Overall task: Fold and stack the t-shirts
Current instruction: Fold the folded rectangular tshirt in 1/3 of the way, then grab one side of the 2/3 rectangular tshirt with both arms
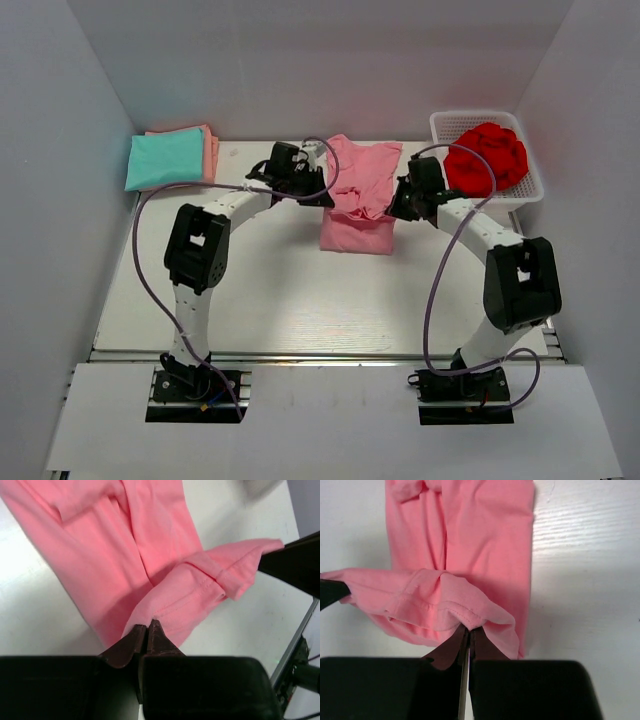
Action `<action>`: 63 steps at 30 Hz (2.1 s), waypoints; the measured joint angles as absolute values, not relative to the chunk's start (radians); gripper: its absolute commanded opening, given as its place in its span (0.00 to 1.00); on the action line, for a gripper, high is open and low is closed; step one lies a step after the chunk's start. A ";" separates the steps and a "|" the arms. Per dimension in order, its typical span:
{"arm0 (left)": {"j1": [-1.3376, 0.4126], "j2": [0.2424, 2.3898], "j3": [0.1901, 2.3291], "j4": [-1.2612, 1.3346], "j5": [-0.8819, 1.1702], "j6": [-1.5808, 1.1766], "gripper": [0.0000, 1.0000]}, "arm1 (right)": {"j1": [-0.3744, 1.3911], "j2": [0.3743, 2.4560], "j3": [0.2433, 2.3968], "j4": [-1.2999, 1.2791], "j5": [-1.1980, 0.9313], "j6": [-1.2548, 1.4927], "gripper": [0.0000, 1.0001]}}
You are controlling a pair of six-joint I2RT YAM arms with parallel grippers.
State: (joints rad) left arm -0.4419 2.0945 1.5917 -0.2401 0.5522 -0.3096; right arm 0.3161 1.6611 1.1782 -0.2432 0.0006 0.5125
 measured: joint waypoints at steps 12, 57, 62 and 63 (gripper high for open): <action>-0.402 2.329 1.876 -0.274 0.623 -0.304 0.00 | 0.252 1.871 1.405 -0.262 -0.076 0.474 0.00; -0.435 2.103 1.338 -0.111 0.600 -0.229 0.49 | 0.170 1.792 0.999 -0.115 -0.374 0.464 0.58; -0.456 2.132 1.375 -0.112 0.576 -0.225 0.42 | 0.170 1.839 1.015 -0.086 -0.387 0.467 0.39; -0.461 2.138 1.383 -0.113 0.571 -0.224 0.35 | 0.170 1.841 1.018 -0.085 -0.386 0.467 0.27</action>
